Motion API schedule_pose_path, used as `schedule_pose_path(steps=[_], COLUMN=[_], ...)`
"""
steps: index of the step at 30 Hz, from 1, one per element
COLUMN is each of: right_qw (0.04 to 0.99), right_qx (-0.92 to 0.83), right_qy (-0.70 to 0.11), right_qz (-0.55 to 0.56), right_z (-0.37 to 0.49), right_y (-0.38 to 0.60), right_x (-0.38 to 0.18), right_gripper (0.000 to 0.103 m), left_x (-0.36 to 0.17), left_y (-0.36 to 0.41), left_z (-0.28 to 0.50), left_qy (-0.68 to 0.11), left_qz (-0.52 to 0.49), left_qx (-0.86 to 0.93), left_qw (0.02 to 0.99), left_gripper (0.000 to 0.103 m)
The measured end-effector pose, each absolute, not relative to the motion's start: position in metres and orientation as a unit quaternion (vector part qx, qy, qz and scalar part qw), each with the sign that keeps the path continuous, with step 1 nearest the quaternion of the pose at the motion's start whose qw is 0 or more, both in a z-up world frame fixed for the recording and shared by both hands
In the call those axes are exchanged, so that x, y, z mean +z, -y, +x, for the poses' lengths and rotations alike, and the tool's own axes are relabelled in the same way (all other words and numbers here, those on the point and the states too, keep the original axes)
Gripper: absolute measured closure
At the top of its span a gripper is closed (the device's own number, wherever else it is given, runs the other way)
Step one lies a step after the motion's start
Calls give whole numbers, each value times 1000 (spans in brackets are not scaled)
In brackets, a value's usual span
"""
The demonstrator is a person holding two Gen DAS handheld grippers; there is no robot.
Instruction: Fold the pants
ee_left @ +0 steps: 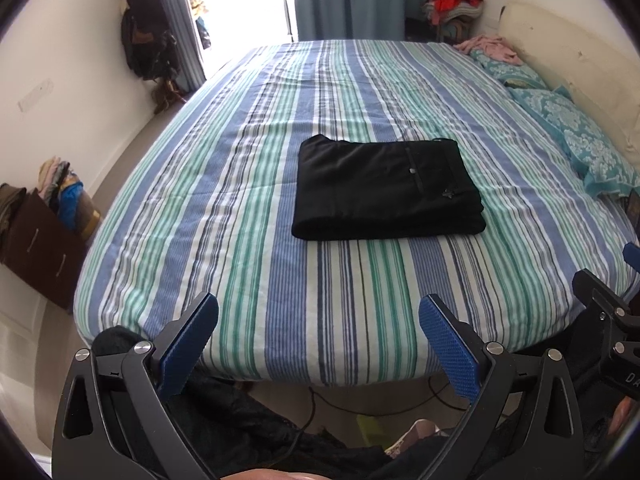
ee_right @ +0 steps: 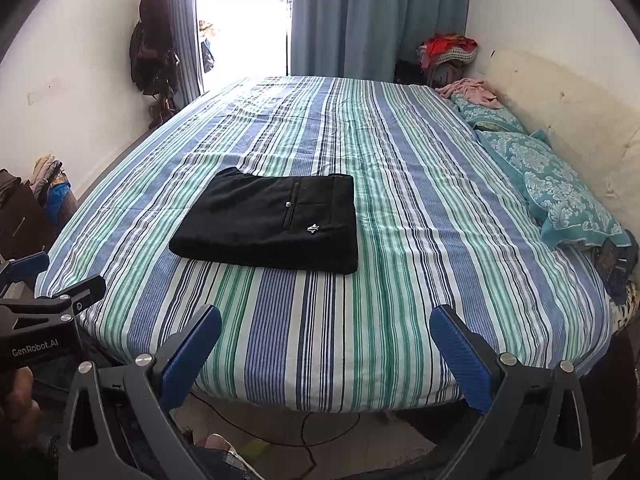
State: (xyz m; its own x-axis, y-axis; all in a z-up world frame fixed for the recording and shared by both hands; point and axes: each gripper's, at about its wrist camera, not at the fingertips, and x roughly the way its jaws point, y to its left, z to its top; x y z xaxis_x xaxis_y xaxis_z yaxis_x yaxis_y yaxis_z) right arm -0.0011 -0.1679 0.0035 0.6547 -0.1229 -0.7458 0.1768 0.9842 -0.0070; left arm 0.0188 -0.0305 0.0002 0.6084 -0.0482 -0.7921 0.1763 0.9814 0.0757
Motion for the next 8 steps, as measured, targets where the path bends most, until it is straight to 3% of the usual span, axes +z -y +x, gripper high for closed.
schedule_pose_path(steps=[8], right_qw=[909], right_qx=[-82], right_qy=[-407], right_qz=[37], right_z=[-1], right_y=[168], right_x=[3], right_gripper=[0], left_x=[-1], left_y=[29], left_z=[17], left_qy=[-437], left_qz=[70], left_qx=[-62], left_qw=[895], left_gripper=[2])
